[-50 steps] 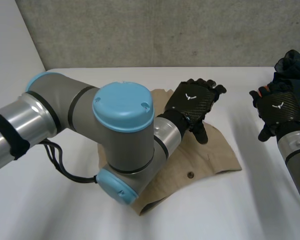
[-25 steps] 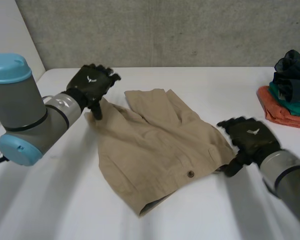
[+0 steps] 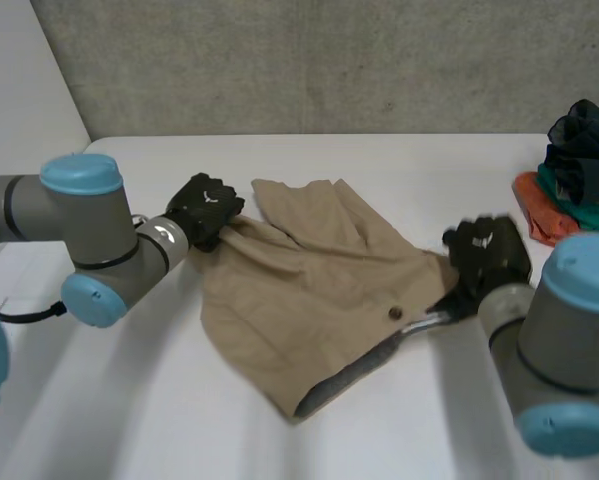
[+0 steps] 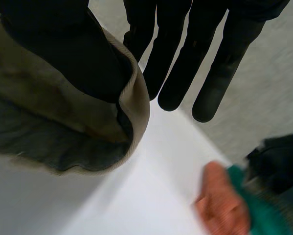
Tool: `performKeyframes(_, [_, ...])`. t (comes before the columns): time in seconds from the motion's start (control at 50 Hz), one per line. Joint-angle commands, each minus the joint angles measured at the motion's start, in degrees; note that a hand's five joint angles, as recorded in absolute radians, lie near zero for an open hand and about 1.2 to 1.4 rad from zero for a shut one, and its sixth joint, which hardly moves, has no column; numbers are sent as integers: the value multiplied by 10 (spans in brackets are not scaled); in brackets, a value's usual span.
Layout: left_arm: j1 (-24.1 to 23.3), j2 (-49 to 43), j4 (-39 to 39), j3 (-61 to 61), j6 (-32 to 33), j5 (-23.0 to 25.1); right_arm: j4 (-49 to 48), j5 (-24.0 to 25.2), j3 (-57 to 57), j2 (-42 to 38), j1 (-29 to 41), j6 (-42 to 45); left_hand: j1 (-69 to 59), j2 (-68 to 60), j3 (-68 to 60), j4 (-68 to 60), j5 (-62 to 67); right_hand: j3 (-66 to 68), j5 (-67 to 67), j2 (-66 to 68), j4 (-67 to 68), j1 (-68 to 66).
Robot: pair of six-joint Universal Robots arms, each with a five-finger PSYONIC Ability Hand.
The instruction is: Fold the laundry.
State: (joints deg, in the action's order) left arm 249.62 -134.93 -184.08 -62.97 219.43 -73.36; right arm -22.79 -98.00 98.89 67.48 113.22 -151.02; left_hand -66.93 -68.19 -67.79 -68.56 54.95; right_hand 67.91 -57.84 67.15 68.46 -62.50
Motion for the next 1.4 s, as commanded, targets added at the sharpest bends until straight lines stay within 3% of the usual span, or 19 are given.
performKeyframes(0.02, [-26,125,-2,-124,-39,-13,7,12,-171,-66,-27,58,-131,-118,-122,-114,150,121,-122,128,115,-175])
performKeyframes(0.2, [-95,183,-1,-199,-146,-102,-30,99,-428,-259,-31,96,-131,-118,-122,-114,150,121,-122,128,115,-175])
performKeyframes(0.28, [-148,177,-6,-197,-177,-144,-71,116,-474,-315,-31,90,-131,-118,-122,-114,150,121,-122,128,115,-175])
performKeyframes(0.32, [-158,173,-10,-194,-180,-151,-90,126,-474,-332,-31,88,-49,-36,-40,-33,69,121,-122,128,115,-175])
performKeyframes(0.4, [-167,148,-28,-181,-172,-176,-104,129,-465,-353,-30,93,102,115,111,119,-83,-363,363,-356,-369,309])
performKeyframes(0.42, [-168,144,-31,-177,-172,-183,-98,113,-452,-341,-31,90,161,174,170,177,-141,-579,578,-572,-585,525])
performKeyframes(0.44, [-169,143,-33,-172,-170,-201,-95,103,-446,-332,-33,87,242,254,250,258,-222,-579,578,-572,-585,525])
performKeyframes(0.52, [-165,151,-37,-169,-170,-248,-46,55,-386,-243,-62,82,326,339,335,342,-306,-579,578,-572,-585,525])
performKeyframes(0.6, [-152,181,-35,-176,-170,-262,64,78,-324,-124,-94,63,412,425,421,429,-393,-579,578,-572,-585,525])
performKeyframes(0.8, [-123,289,-36,-261,-171,-249,364,133,-209,36,-108,-46,419,432,428,435,-399,-575,575,-568,-581,521])
performKeyframes(0.88, [-125,326,-37,-322,-171,-238,423,154,-146,62,-108,-98,266,279,275,283,-247,-506,506,-499,-512,452])
performKeyframes(0.96, [-123,345,-42,-377,-170,-202,400,197,-73,78,-105,-104,182,195,191,198,-162,-420,420,-413,-426,366])
performKeyframes(1.04, [-116,340,-49,-400,-169,-169,336,219,-15,80,-100,-111,172,184,180,188,-152,-415,414,-408,-421,361])
performKeyframes(1.24, [-55,249,-115,-381,-127,-159,173,197,32,32,-42,-105,268,280,276,284,-248,-398,398,-391,-404,344])
performKeyframes(1.32, [-53,220,-135,-364,-101,-159,152,165,25,-1,-33,-102,313,326,322,329,-293,-216,215,-208,-221,161])
performKeyframes(1.34, [-53,212,-138,-360,-95,-159,150,156,21,-8,-31,-96,320,332,328,336,-300,-63,63,-56,-69,9])
performKeyframes(1.38, [-53,189,-143,-344,-80,-158,145,147,17,-14,-28,-86,322,334,330,338,-302,120,-121,128,114,-174])
performKeyframes(1.4, [-54,182,-142,-340,-74,-158,142,144,14,-16,-27,-78,322,334,330,338,-302,121,-122,128,115,-175])
